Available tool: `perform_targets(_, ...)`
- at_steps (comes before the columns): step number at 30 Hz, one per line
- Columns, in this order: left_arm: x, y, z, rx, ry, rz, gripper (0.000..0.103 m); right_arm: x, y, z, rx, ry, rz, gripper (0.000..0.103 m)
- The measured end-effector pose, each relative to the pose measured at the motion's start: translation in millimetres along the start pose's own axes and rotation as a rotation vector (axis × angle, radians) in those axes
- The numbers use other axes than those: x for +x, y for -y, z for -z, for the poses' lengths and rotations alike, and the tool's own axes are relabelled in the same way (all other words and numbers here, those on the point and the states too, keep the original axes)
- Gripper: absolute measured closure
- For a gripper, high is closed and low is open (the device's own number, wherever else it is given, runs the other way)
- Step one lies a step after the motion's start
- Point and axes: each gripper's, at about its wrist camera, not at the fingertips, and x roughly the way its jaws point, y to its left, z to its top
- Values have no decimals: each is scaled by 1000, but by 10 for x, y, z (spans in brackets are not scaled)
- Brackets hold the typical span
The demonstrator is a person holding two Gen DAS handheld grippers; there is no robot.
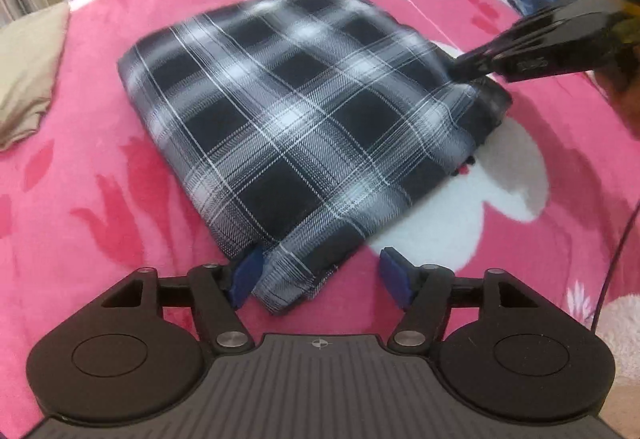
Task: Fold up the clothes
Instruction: 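Open the right gripper and press the folded plaid garment flat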
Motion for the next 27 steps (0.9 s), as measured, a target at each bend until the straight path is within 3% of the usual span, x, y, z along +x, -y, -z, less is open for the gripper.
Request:
perform_targets(2,-60,-23,4,-56,-10,-17,38,-188,-92,18,-10,45,-68,92)
perform_targets(4,-82,-74,5,-145,-33,-36,38,-195,-226,77,-37,30,-89,91)
perform_targets(8,-150,-174,-65,-332,-74,-45,38,118,-410,242,-62,-81,8,90)
perform_targets(12,-287,-172,-166,-397,-81,-81,38,-32,-407,119,56,-100,29,89)
perform_targets(16,-297,-69,-244,-374,-117,-154,38,-231,-323,19,151,-64,19,89)
perform_targets(27,-123,49,-286,-359,-187,-211,37,-217,-168,-1,300,-69,2,89)
